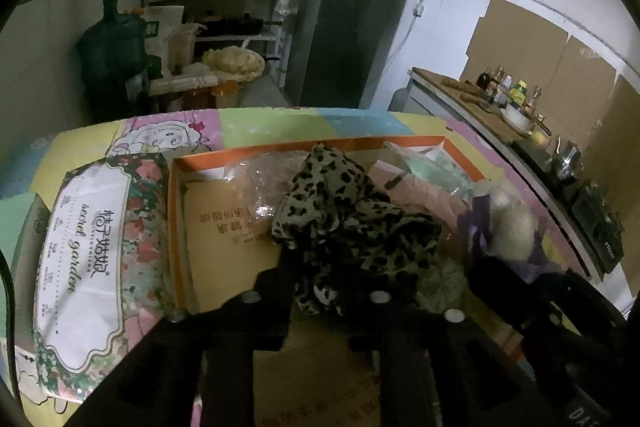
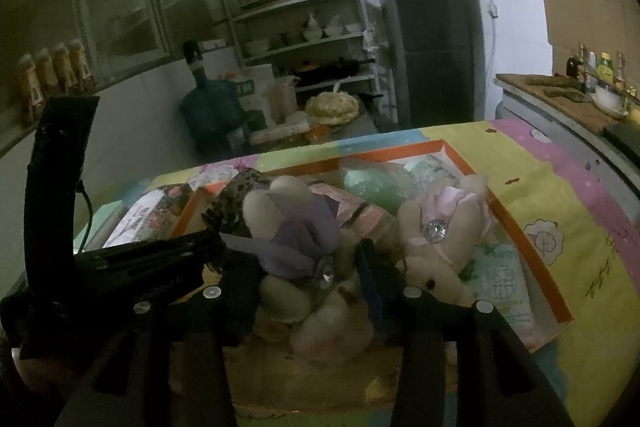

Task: Organize soft objects
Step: 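Lower and open the left gripper to drop the cloth while the right gripper releases the bunny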

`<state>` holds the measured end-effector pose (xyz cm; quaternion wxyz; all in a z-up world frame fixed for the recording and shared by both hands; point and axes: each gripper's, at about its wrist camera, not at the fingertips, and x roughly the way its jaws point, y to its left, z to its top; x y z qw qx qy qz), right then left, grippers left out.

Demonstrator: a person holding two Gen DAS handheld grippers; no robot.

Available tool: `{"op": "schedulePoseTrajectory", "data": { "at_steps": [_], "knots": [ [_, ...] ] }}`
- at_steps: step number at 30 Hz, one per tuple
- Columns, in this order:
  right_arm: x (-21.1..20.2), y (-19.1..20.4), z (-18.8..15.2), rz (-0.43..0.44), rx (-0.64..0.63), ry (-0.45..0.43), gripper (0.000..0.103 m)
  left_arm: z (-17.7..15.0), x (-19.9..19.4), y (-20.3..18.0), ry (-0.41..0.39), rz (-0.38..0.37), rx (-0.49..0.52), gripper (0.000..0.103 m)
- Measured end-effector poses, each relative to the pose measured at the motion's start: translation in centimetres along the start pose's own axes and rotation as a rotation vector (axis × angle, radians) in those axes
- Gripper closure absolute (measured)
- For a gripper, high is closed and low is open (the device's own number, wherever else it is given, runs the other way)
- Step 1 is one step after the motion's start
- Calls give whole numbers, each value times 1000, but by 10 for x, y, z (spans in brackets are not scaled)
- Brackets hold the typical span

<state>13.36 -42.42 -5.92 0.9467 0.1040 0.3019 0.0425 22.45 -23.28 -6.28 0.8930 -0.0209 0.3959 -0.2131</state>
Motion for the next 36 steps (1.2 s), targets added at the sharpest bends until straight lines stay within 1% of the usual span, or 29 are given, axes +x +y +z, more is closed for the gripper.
{"op": "schedulePoseTrajectory", "data": {
  "at_steps": [1, 3, 5, 7, 9, 15, 21, 36],
  "knots": [
    [0, 1, -1, 1, 1, 0, 54, 0, -2, 0, -4, -1, -1, 77],
    [-1, 0, -1, 6, 1, 1, 50, 1, -6, 1, -16, 0, -3, 69],
    [-2, 0, -1, 9, 2, -2, 48, 1, -10, 1, -26, 0, -4, 64],
    [-4, 0, 0, 13, 5, -8, 43, 1, -14, 0, -34, -1, -4, 62],
    [-5, 0, 0, 17, 7, -8, 42, 1, -18, 0, -41, 1, -3, 59],
    [-8, 1, 0, 30, 14, -13, 42, 1, -29, 0, -55, 3, -6, 58],
    [-13, 6, 2, 52, 16, -29, 42, 0, -46, 1, -88, 1, -11, 58],
    [-35, 27, 1, 90, -2, -61, 42, -7, -83, 7, -149, 20, -12, 58]
  ]
}}
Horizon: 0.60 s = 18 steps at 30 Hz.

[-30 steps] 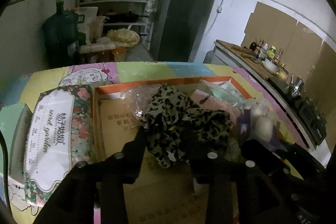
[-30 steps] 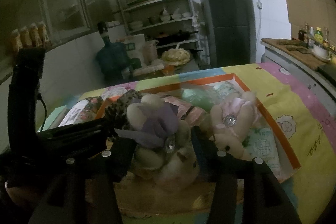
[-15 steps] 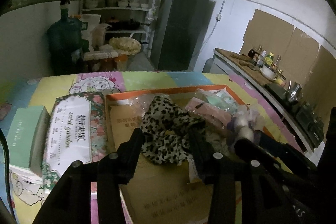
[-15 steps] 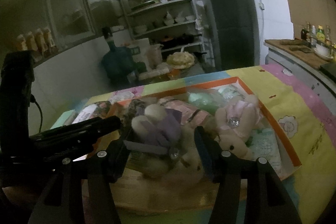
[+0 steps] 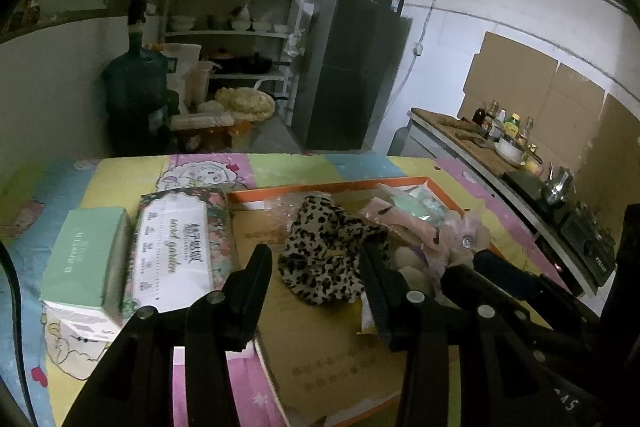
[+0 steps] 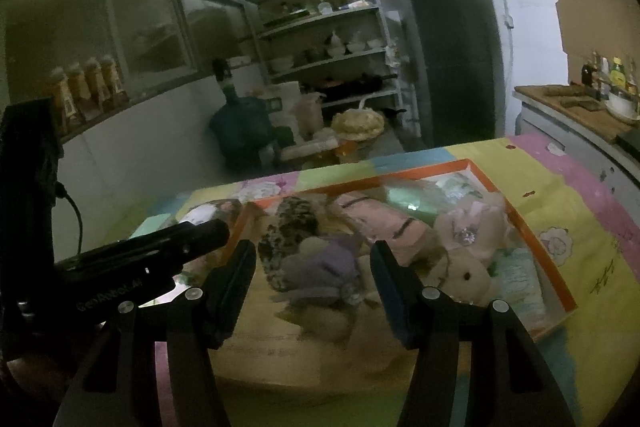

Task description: Organize soft objects

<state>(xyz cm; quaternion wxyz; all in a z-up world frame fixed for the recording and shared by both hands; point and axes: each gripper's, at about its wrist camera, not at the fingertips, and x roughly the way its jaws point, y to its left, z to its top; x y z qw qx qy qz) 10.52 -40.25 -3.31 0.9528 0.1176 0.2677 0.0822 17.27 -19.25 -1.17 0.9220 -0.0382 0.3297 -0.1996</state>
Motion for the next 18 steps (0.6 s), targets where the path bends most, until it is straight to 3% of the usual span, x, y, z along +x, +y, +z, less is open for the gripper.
{"op": "schedulePoseTrajectory", "data": {
  "at_steps": [18],
  "knots": [
    [-28, 46, -4, -19, -38, -42, 42, -15, -63, 18, -96, 67, -2, 58]
  ]
}}
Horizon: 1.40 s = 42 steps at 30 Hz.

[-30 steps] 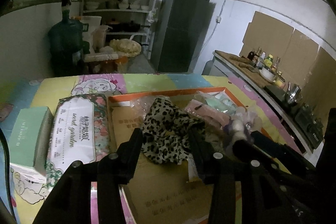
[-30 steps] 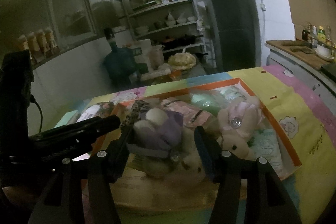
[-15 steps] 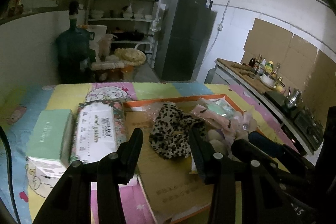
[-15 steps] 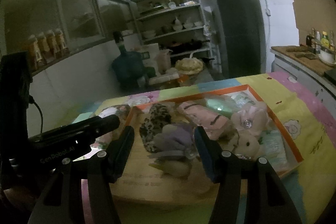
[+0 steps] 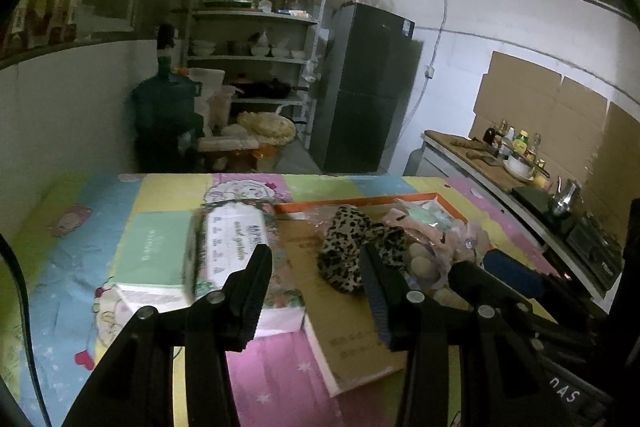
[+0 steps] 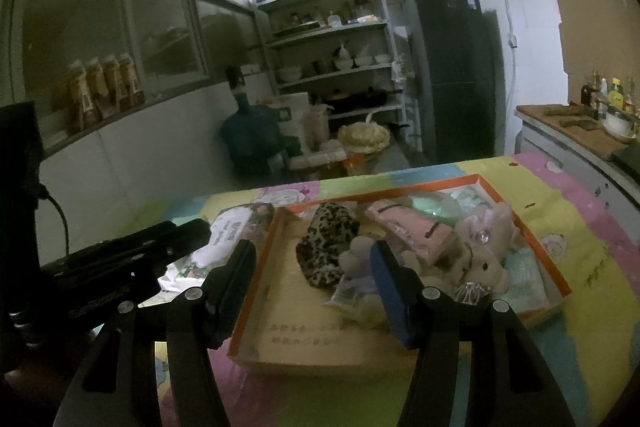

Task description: Organize soft objects

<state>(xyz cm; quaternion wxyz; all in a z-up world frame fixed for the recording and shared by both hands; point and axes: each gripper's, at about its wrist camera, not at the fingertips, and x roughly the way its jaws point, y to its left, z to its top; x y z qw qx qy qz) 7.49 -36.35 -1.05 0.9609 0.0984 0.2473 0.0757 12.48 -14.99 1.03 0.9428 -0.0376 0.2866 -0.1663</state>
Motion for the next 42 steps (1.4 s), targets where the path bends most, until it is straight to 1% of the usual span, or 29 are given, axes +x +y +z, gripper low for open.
{"op": "schedulePoseTrajectory", "data": {
  "at_steps": [3, 5, 9, 11, 16, 24, 35, 42],
  "knots": [
    [-4, 9, -2, -26, 5, -1, 42, -2, -11, 4, -15, 24, -2, 58],
    [-7, 14, -4, -39, 11, -7, 42, -5, -19, 8, -28, 55, 0, 58],
    [-13, 25, -9, -51, 21, -13, 41, -10, -33, 17, -46, 105, 1, 58],
    [-14, 32, -11, -63, 24, -14, 41, -11, -39, 21, -49, 119, -1, 58],
    [-17, 55, -17, -85, -13, 3, 41, -18, -54, 30, -64, 152, -7, 58],
    [-26, 86, -28, -94, -54, -29, 41, -31, -77, 45, -83, 209, -18, 58],
    [-40, 106, -41, -101, -58, -50, 41, -48, -95, 52, -87, 204, -24, 58],
    [-53, 117, -52, -114, -65, -72, 41, -60, -107, 54, -93, 222, -26, 58]
  ]
}}
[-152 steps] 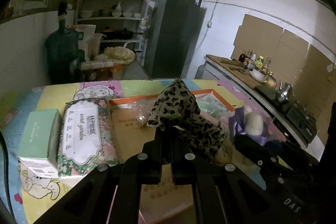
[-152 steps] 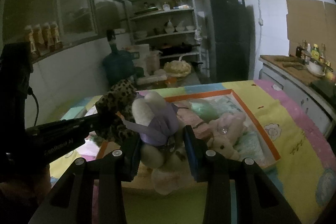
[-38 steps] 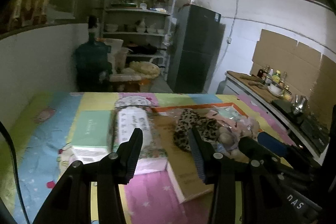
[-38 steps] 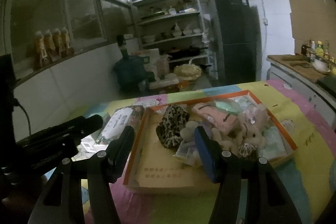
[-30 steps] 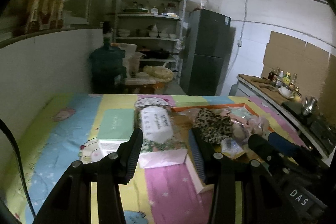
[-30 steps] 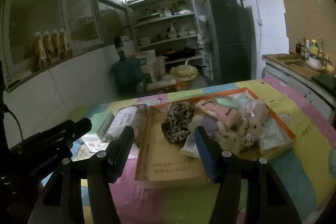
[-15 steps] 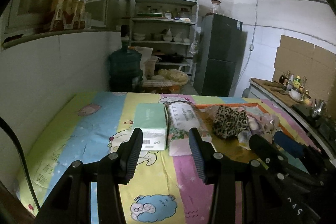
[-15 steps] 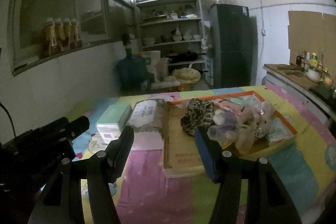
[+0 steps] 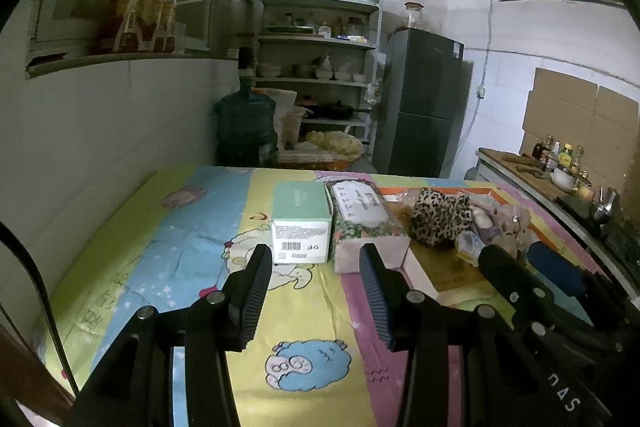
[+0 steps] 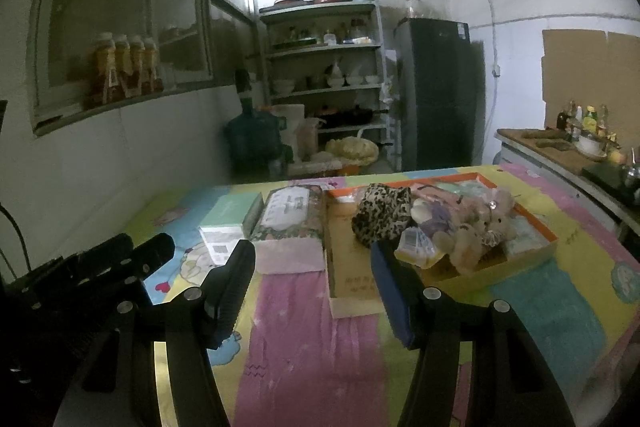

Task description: Organize soft objects

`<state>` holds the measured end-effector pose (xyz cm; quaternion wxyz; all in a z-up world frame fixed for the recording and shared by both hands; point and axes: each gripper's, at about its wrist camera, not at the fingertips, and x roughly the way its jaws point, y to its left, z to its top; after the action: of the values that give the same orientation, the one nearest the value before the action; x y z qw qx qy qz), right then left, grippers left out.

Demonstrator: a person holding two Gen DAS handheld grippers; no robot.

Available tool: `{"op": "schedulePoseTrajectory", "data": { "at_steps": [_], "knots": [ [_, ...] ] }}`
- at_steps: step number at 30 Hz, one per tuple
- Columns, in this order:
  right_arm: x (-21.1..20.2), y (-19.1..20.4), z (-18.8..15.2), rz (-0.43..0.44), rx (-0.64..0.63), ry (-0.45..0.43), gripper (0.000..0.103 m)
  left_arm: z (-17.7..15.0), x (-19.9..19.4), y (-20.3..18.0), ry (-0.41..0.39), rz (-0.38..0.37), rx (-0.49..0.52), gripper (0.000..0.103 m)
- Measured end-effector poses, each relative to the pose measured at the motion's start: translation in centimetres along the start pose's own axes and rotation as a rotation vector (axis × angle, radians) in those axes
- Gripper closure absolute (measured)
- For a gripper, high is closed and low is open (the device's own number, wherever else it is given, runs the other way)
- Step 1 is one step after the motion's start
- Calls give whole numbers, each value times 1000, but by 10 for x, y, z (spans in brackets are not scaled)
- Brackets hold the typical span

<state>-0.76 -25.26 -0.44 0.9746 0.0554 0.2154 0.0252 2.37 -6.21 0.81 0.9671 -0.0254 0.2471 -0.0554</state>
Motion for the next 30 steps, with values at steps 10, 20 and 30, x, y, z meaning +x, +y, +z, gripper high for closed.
{"op": "schedulePoseTrajectory", "data": {
  "at_steps": [10, 20, 30],
  "knots": [
    [-17, 13, -10, -19, -6, -28, 41, -12, -13, 3, -7, 33, 8, 58],
    [-25, 18, -12, -13, -14, -48, 41, -15, -22, 5, -23, 43, 8, 58],
    [-26, 17, -12, -12, -12, -49, 41, -16, -23, 5, -24, 40, 8, 58]
  ]
}}
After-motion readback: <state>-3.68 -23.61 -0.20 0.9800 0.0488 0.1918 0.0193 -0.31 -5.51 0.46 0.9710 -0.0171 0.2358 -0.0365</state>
